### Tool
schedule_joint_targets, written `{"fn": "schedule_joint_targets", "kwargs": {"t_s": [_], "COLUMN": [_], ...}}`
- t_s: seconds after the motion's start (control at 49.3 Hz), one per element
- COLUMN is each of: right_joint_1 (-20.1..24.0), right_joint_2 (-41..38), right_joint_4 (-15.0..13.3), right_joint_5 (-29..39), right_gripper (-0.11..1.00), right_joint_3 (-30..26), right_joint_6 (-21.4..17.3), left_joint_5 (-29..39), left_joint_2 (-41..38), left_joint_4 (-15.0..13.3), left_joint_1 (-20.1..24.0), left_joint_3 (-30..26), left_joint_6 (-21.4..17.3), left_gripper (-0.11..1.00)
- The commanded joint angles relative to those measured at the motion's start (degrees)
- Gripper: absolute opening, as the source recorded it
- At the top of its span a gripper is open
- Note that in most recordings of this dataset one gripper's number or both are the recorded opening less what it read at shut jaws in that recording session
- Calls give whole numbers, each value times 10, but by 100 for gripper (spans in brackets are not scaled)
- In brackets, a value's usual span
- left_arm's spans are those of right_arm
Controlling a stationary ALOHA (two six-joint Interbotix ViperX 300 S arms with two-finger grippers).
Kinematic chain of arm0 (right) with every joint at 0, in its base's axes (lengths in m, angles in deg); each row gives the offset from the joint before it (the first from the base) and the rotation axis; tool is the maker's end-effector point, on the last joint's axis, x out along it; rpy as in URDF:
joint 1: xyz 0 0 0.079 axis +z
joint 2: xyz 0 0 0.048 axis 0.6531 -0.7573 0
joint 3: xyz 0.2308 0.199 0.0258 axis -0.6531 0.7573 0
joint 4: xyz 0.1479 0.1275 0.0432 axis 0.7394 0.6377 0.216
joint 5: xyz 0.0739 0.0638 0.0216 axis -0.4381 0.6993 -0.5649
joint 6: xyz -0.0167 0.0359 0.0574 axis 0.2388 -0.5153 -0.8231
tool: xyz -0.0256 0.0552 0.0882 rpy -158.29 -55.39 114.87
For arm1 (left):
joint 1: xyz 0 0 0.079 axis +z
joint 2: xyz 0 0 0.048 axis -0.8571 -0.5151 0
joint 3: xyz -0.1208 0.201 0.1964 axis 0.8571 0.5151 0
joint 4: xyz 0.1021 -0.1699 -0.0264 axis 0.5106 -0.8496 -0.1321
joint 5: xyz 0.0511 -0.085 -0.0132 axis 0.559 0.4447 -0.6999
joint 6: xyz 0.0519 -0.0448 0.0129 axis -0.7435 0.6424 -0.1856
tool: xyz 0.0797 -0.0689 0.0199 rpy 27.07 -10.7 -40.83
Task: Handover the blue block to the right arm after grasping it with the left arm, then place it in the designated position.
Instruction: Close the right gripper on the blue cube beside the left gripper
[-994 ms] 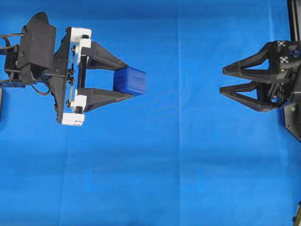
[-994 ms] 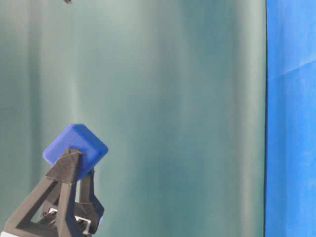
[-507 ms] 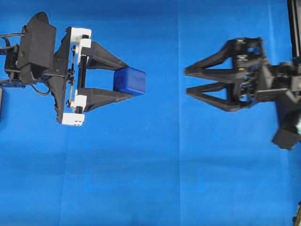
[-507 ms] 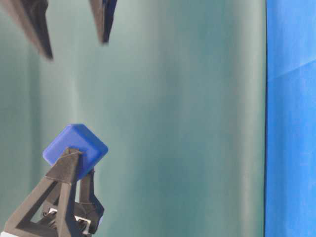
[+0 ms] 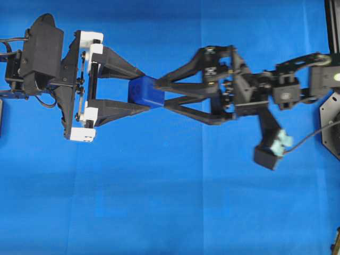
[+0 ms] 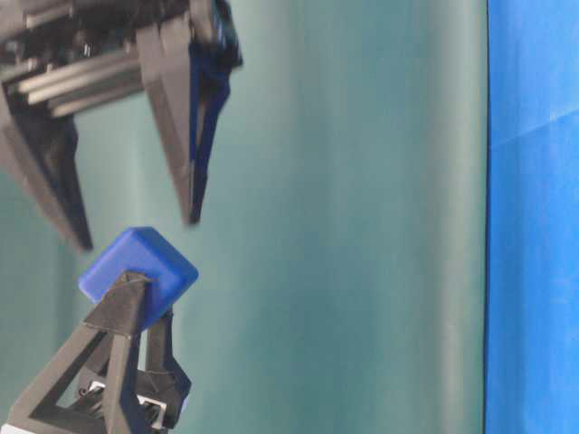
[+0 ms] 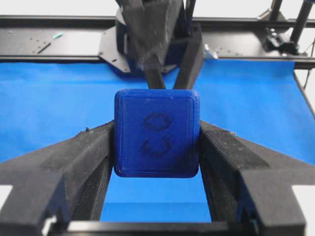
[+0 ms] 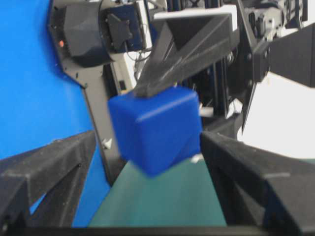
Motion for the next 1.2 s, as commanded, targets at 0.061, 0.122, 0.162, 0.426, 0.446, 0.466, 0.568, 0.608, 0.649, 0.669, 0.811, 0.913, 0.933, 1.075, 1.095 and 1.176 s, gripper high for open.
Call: {"fn": "schedule_joint_targets", "kwargs": {"t_s": [0.061,0.122,0.162,0.426,0.446,0.466,0.568,0.608,0.649,0.669,0.811,0.913,0.933,1.075,1.095,1.176], "right_joint_1": [2,2,2,2,2,2,2,1,2,2,2,1,2,2,2,2], "right_joint_2": [-31,-43,-49,-59,-59,-59,-59,-58,-59,-58,-55,-53,-52,-52,-52,-52], "right_joint_4": [-6,-10,-11,-17,-16,-16,-16,-16,-15,-15,-14,-14,-14,-13,-12,-11], "right_joint_5": [-4,-4,-4,-1,0,1,22,34,50,54,68,68,67,68,68,68], "right_gripper": [93,93,93,93,93,93,91,87,79,73,48,48,48,48,48,48], "right_joint_3": [-53,-66,-73,-84,-84,-84,-85,-86,-87,-87,-89,-90,-90,-90,-89,-90], "right_joint_6": [-2,-2,-2,-2,-2,-2,-2,-3,-4,-4,-5,-5,-5,-6,-7,-7], "left_joint_5": [-3,-2,-2,-2,-2,-2,-2,-2,-2,-2,3,7,7,7,7,7], "left_joint_2": [5,6,5,7,7,7,7,8,8,8,7,6,5,6,6,6], "left_joint_4": [-1,-1,-1,-1,-1,-1,-1,-1,-1,-1,-1,-1,-1,-1,-1,-1], "left_joint_1": [1,-1,-1,-2,-2,-2,-2,-3,-3,-3,-4,-4,-3,-4,-4,-4], "left_joint_3": [-9,-9,-9,-8,-8,-8,-8,-8,-7,-7,-8,-10,-10,-11,-11,-11], "left_joint_6": [1,1,1,1,1,1,1,1,1,1,1,2,2,2,2,2], "left_gripper": [46,46,46,46,46,46,46,46,46,46,46,46,46,46,46,46]}}
